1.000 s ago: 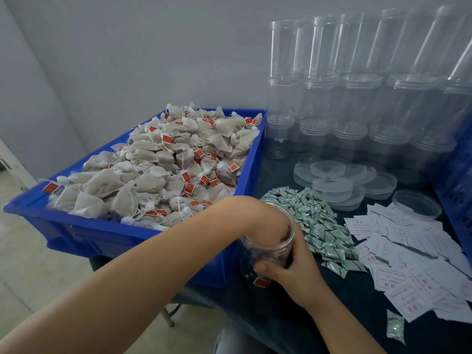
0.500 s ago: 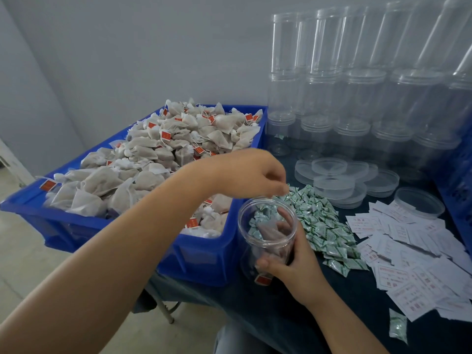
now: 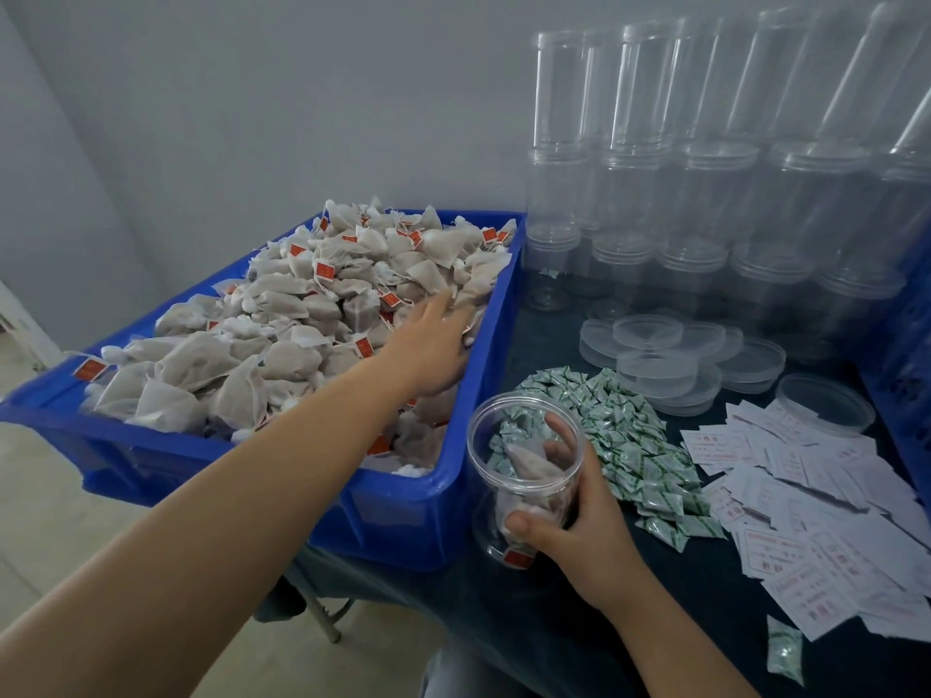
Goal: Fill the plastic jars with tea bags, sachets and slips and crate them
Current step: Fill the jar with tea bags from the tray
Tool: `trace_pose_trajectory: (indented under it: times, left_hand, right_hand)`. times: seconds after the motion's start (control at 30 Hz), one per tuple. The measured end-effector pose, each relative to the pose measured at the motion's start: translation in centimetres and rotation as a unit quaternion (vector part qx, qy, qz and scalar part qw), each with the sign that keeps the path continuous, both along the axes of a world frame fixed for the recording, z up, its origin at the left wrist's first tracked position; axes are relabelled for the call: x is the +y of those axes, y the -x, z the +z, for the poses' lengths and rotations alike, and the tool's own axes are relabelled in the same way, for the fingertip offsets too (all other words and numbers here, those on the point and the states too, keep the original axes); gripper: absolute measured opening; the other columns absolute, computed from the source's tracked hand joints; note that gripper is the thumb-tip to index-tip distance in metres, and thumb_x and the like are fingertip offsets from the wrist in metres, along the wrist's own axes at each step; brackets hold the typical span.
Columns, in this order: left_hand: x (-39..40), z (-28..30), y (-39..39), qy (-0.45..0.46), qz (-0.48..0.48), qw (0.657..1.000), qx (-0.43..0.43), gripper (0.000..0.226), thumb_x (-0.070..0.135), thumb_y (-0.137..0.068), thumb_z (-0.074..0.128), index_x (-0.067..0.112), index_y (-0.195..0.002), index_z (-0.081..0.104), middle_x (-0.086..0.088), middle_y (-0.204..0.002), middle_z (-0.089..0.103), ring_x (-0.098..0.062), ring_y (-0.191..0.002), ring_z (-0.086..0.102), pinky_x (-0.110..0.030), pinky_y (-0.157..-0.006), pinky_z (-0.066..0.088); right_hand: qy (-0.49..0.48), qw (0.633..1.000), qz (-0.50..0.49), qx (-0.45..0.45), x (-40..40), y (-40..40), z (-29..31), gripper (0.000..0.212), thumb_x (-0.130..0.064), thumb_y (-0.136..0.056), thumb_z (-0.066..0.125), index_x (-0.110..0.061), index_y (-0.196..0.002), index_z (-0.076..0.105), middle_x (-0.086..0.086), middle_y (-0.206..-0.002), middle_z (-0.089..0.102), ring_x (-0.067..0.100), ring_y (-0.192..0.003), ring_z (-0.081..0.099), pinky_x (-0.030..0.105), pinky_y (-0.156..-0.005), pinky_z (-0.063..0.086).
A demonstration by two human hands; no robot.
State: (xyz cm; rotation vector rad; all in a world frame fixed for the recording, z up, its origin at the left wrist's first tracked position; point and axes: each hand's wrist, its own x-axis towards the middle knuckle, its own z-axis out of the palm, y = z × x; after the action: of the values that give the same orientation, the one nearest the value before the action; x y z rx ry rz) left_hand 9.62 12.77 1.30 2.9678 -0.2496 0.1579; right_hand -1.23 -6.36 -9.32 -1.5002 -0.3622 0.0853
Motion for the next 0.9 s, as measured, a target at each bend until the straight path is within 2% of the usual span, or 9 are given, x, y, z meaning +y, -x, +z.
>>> trace_pose_trajectory:
  times: [0.1,0.17,0.3,0.43,0.6,0.77,0.9]
  left_hand:
    - [0.3,-1.1,-0.3,-0.076,-0.004,0.992,0.098,0.078,0.032,-0.092,0.055,0.025,-0.152,0.006,-0.011,-0.159,-0.009,-0.034,-0.145,-0.004,-0.051,-0.115,0.012]
    - [0.6,-1.5,-0.5,-0.092,0.005,0.986,0.137,0.082,0.031,-0.091,0.057,0.028,-0.152,0.003,-0.009,-0.158,-0.013,-0.033,-0.145,-0.008,-0.052,-0.116,0.011]
    - [1.0,-1.9,-0.7,-0.09,0.048,0.977,0.186,0.077,0.038,-0.091,0.053,0.03,-0.152,0.006,-0.007,-0.159,-0.012,-0.032,-0.146,-0.002,-0.052,-0.115,0.012]
    - [0.9,-2.0,-0.8,-0.068,0.041,0.972,0.219,0.062,0.037,-0.095,0.046,0.026,-0.15,0.022,-0.003,-0.159,0.004,-0.033,-0.142,0.021,-0.05,-0.114,0.024]
    - [0.7,-1.9,-0.6,-0.059,0.03,0.976,0.207,0.057,0.035,-0.094,0.047,0.022,-0.147,0.03,-0.007,-0.153,0.024,-0.03,-0.134,0.035,-0.044,-0.108,0.031]
    - [0.5,-1.7,-0.6,-0.03,0.049,0.985,0.163,0.046,0.024,-0.091,0.056,0.018,-0.136,0.047,-0.007,-0.134,0.052,-0.025,-0.117,0.051,-0.034,-0.091,0.042]
    - [0.6,-1.4,-0.5,0.017,0.061,0.987,0.148,0.044,0.024,-0.088,0.06,0.017,-0.131,0.053,-0.005,-0.125,0.06,-0.022,-0.109,0.056,-0.028,-0.082,0.041]
  right_hand:
    - [0.005,1.0,-0.002,0.001,0.0,0.1,0.1,0.095,-0.042,-0.046,0.085,-0.049,-0.131,0.044,-0.024,-0.128,0.054,-0.005,-0.119,0.057,0.013,-0.088,0.049]
    - [0.006,1.0,-0.002,0.002,0.0,0.1,0.1,0.096,-0.043,-0.046,0.086,-0.05,-0.132,0.043,-0.017,-0.134,0.052,-0.002,-0.121,0.057,0.017,-0.09,0.05]
    - [0.009,1.0,-0.003,0.003,0.0,0.1,-0.1,0.095,-0.042,-0.046,0.086,-0.052,-0.131,0.044,-0.026,-0.128,0.054,-0.004,-0.12,0.057,0.014,-0.089,0.05]
    - [0.011,1.0,-0.003,0.003,0.0,0.1,-0.1,0.096,-0.041,-0.046,0.085,-0.051,-0.132,0.043,-0.021,-0.133,0.05,-0.007,-0.12,0.056,0.011,-0.088,0.048]
    - [0.016,1.0,-0.004,0.003,0.0,0.1,-0.1,0.096,-0.042,-0.045,0.086,-0.052,-0.131,0.043,-0.019,-0.134,0.05,-0.004,-0.122,0.056,0.015,-0.091,0.049]
    - [0.02,1.0,-0.007,0.001,0.0,0.0,-0.3,0.095,-0.042,-0.045,0.086,-0.055,-0.129,0.044,-0.017,-0.133,0.052,0.003,-0.123,0.057,0.025,-0.098,0.05]
    - [0.024,1.0,-0.01,-0.005,0.0,0.0,-0.3,0.092,-0.043,-0.046,0.086,-0.065,-0.125,0.044,-0.019,-0.133,0.052,-0.001,-0.122,0.057,0.02,-0.095,0.049]
